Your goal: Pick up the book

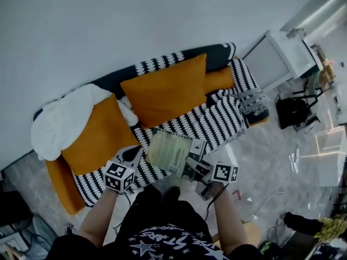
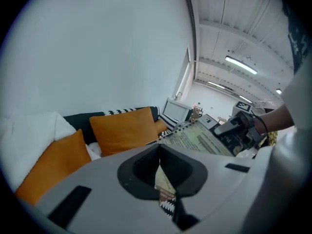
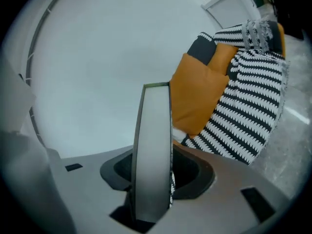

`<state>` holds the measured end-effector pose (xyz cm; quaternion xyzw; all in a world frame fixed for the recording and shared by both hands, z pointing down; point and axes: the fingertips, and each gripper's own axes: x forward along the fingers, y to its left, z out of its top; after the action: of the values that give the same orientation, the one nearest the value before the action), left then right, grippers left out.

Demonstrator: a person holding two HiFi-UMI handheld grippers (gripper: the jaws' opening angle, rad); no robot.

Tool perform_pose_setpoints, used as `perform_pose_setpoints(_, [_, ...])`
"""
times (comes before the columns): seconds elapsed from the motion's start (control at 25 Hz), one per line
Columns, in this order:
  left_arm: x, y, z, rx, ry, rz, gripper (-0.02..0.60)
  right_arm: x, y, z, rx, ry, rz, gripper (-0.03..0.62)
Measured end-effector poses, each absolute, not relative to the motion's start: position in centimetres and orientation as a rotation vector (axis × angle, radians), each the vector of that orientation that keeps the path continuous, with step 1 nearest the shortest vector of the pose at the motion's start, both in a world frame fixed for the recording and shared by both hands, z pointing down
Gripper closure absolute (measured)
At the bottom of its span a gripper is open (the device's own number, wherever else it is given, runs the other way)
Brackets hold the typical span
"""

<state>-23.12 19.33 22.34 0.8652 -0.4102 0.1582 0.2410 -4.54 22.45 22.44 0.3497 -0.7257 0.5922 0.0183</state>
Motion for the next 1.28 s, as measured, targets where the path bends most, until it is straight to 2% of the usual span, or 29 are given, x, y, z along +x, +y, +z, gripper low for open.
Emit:
perform_pose_setpoints(0.6, [-16.1,28.8,16.1,2.417,-1.133,0.372,0.574,1.4,30.0,17.1,1.205,-2.428,2.028,0.421])
perform_pose_setpoints(0.84, [-17.0,31.3,15.9,2.379,-1.198,0.386,0.574,1.2,30.7,17.1,1.125,-2.498,2.024,0.419])
perform_pose_setpoints(1.28, [-13.4,37.0,14.2,2.435,-1.225,0.399,0.574,1.9,34.8,16.3,0.971,-2.614,2.023,0.419])
